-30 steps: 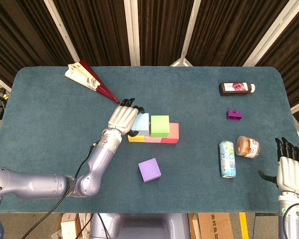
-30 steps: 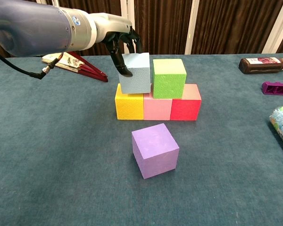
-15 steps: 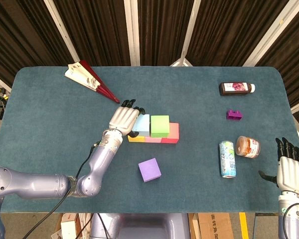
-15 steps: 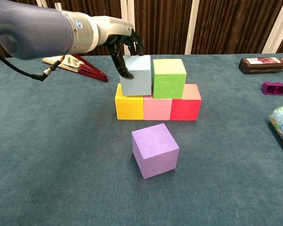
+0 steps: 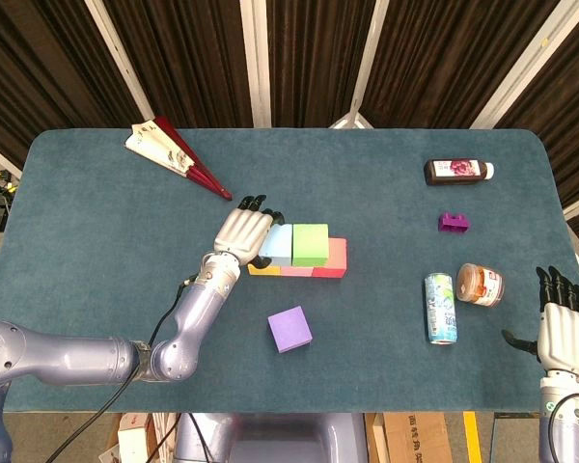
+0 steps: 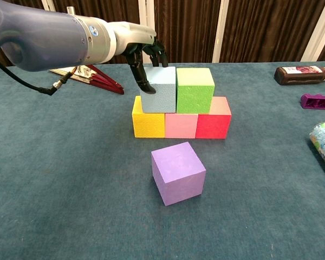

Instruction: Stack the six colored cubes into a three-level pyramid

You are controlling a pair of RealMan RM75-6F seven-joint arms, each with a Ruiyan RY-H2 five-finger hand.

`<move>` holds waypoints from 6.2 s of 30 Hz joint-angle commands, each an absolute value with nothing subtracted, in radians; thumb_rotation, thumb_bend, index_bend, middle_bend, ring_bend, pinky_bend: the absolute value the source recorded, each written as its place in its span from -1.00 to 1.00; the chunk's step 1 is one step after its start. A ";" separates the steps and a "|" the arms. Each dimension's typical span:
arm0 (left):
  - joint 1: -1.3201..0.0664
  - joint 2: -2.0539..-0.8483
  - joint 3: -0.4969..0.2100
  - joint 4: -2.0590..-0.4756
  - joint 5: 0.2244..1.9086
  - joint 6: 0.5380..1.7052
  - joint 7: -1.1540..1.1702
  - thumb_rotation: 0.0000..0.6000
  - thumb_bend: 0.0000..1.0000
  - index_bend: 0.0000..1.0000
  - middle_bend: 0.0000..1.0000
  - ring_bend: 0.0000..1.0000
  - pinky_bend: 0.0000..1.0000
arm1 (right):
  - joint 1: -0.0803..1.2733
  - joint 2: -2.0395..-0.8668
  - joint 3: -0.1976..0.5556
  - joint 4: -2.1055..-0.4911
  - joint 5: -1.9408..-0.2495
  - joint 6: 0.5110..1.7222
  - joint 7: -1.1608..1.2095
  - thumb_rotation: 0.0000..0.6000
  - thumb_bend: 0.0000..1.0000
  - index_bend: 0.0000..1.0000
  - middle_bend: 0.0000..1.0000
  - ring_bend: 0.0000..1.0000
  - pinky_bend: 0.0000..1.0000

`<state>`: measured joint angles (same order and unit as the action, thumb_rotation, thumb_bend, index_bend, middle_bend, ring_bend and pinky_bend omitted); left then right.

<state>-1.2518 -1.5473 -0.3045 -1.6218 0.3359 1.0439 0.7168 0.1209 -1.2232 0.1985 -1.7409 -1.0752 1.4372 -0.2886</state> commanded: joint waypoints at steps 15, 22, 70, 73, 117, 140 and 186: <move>-1.260 -1.565 -0.305 -1.608 0.331 1.066 0.733 1.00 -0.20 -0.43 -0.49 -1.00 -1.00 | 0.120 -1.219 0.200 -1.744 -1.070 1.437 -0.285 1.00 -0.74 -1.00 -0.98 -1.00 -1.00; -1.261 -1.571 -0.306 -1.603 0.330 1.065 0.736 1.00 -0.21 -0.44 -0.50 -1.00 -1.00 | 0.120 -1.219 0.200 -1.745 -1.068 1.439 -0.286 1.00 -0.74 -1.00 -0.98 -1.00 -1.00; -1.268 -1.584 -0.312 -1.613 0.307 1.095 0.787 1.00 -0.28 -0.54 -0.60 -1.00 -1.00 | 0.121 -1.213 0.198 -1.750 -1.060 1.433 -0.281 1.00 -0.74 -1.00 -0.98 -1.00 -1.00; -1.269 -1.583 -0.311 -1.615 0.307 1.094 0.791 1.00 -0.28 -0.54 -0.60 -1.00 -1.00 | 0.122 -1.213 0.198 -1.750 -1.060 1.433 -0.284 1.00 -0.74 -1.00 -0.98 -1.00 -1.00; -1.275 -1.593 -0.316 -1.633 0.287 1.123 0.833 1.00 -0.29 -0.62 -0.68 -1.00 -1.00 | 0.120 -1.207 0.201 -1.759 -1.046 1.433 -0.280 1.00 -0.74 -1.00 -0.98 -1.00 -1.00; -1.281 -1.543 -0.331 -1.727 0.288 1.161 0.866 1.00 -0.29 -0.69 -0.76 -1.00 -1.00 | 0.121 -1.204 0.201 -1.768 -1.032 1.435 -0.297 1.00 -0.74 -1.00 -0.98 -1.00 -1.00; -0.308 -1.003 0.033 -1.896 1.528 1.630 -0.122 1.00 -0.28 -0.69 -0.81 -1.00 -1.00 | 0.333 -0.916 0.057 -2.003 -1.494 1.020 -0.032 1.00 -0.74 -1.00 -0.98 -0.97 -1.00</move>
<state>-0.3348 -0.9770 0.0182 -1.9201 1.5219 1.6053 -0.1009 0.3056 -0.9166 0.0582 -1.9851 -1.4814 1.0509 -0.0415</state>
